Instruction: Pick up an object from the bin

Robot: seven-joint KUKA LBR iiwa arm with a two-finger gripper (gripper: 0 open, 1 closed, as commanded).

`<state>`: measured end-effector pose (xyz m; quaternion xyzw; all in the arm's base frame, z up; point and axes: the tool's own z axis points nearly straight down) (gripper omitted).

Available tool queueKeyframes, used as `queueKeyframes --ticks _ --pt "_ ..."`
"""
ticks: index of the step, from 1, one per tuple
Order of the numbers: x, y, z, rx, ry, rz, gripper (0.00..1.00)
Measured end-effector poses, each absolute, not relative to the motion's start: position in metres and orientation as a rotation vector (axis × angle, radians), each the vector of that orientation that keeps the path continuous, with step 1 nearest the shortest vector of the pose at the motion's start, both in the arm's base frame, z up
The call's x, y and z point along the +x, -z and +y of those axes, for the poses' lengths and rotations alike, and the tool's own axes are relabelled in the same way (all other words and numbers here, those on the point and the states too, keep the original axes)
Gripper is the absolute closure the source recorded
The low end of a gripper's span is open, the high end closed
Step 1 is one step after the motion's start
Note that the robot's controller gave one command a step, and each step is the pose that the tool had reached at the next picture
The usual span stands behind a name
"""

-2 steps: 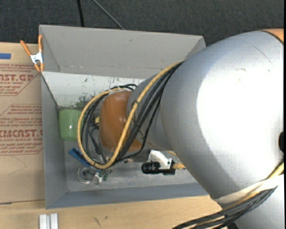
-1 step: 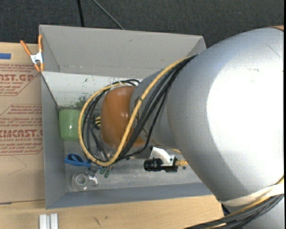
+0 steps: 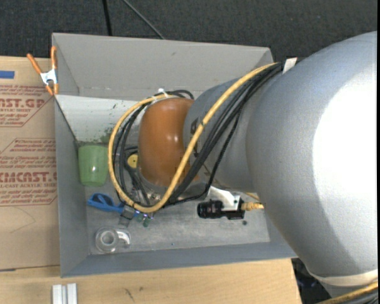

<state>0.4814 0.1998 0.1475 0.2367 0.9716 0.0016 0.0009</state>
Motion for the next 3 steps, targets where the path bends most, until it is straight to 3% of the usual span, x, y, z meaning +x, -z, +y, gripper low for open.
queueKeyframes --ticks 1,2,3 --pt "0.482 -0.167 0.201 0.741 -0.004 3.052 1.0" --pt "0.481 -0.171 0.202 0.74 -0.003 3.054 1.0" --pt "0.482 -0.198 0.202 0.737 -0.004 3.053 1.0"
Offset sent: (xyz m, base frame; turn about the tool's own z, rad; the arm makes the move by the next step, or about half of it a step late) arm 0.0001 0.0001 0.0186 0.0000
